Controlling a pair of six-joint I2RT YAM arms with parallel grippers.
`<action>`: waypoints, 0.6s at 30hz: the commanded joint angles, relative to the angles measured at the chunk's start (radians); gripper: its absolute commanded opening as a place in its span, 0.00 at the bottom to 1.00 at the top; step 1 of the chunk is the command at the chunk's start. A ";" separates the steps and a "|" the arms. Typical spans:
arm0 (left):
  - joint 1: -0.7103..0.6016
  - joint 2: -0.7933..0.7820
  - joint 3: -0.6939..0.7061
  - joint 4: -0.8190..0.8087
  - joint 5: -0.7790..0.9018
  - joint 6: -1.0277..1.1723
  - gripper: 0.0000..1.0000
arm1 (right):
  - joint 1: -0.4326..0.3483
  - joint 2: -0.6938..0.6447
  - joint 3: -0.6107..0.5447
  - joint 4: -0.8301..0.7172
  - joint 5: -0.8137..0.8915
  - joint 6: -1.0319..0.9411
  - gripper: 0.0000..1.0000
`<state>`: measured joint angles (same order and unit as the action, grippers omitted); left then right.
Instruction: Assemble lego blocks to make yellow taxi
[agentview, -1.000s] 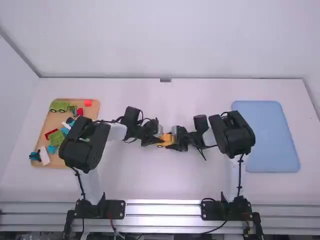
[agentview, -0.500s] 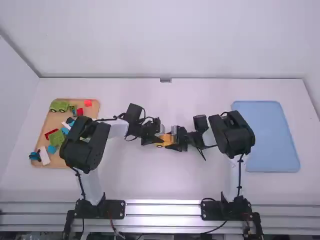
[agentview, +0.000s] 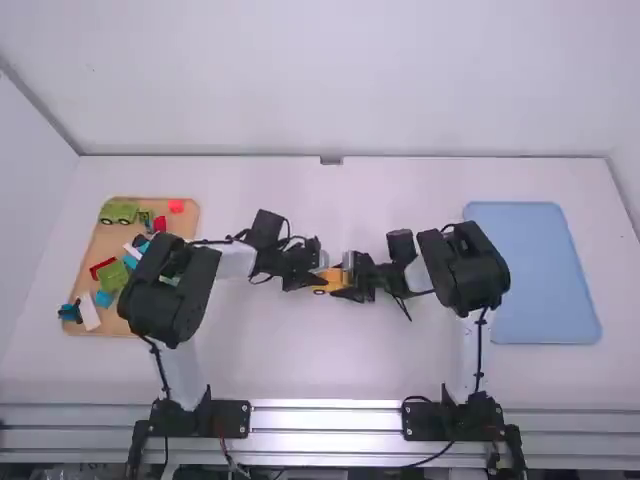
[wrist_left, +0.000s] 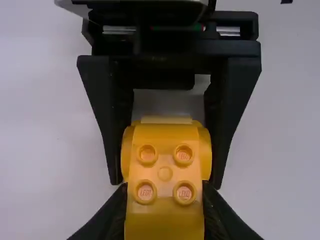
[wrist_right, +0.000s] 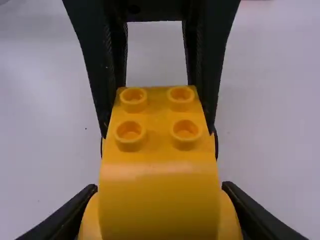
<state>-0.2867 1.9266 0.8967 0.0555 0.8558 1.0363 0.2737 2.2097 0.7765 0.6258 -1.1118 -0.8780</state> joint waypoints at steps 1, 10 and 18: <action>-0.041 0.053 -0.061 -0.011 -0.148 0.000 0.02 | 0.006 0.016 0.003 -0.004 0.010 0.040 0.40; -0.040 0.053 -0.029 -0.001 -0.159 -0.076 0.15 | 0.011 0.016 0.003 -0.005 0.012 0.040 0.40; -0.041 0.052 0.028 -0.024 -0.165 -0.125 0.23 | 0.013 0.016 0.003 -0.004 0.012 0.043 0.41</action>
<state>-0.3004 1.9251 0.9192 0.0425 0.8249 0.9874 0.2672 2.2101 0.7769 0.6292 -1.1080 -0.8738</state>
